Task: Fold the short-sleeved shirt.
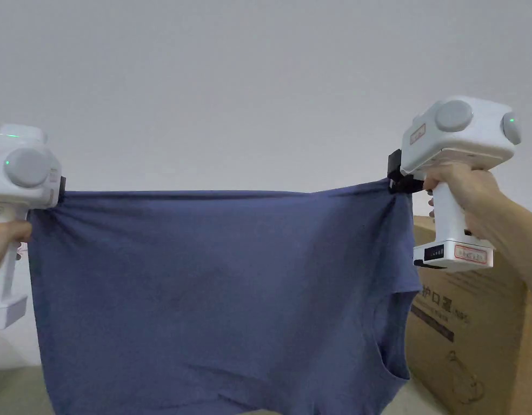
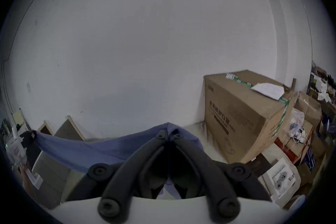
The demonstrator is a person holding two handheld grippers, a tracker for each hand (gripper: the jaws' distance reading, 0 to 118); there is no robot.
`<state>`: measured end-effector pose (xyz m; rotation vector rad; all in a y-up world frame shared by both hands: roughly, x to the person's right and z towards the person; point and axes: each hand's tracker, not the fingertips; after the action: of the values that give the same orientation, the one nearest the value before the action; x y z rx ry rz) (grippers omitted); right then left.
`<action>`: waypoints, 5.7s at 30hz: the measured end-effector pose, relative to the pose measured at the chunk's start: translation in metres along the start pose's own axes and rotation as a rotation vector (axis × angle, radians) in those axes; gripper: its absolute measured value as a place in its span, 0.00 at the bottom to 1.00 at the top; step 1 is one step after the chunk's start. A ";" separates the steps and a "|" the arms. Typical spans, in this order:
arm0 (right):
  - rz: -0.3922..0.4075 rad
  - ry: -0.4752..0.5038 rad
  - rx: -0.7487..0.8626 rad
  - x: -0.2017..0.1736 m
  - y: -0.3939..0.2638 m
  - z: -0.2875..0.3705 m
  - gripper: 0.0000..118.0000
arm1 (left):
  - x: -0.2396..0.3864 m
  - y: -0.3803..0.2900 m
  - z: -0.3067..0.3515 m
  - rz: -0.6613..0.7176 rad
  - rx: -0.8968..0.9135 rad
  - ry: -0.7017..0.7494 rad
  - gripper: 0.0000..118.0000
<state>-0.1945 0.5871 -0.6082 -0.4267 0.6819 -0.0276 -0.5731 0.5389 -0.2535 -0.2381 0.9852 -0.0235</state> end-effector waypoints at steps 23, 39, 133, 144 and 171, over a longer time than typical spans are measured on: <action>0.025 -0.078 -0.690 0.050 -0.375 -0.271 0.00 | 0.067 -0.419 -0.165 -0.134 -0.702 0.010 0.04; 0.008 -0.026 -0.635 0.098 -0.471 -0.024 0.00 | -0.005 -0.425 0.092 -0.029 -0.597 -0.070 0.04; 0.034 0.084 -0.652 0.113 -0.546 0.188 0.01 | -0.080 -0.494 0.294 0.054 -0.725 -0.176 0.01; 0.098 0.058 -0.753 0.106 -0.521 0.061 0.01 | -0.034 -0.483 0.178 -0.061 -0.719 -0.139 0.06; -0.084 0.032 -0.627 0.114 -0.560 0.147 0.00 | -0.078 -0.517 0.235 0.194 -0.754 -0.171 0.88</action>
<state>0.0483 0.1124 -0.3558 -1.0595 0.6971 0.1030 -0.3761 0.0894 0.0437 -0.8192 0.8068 0.5465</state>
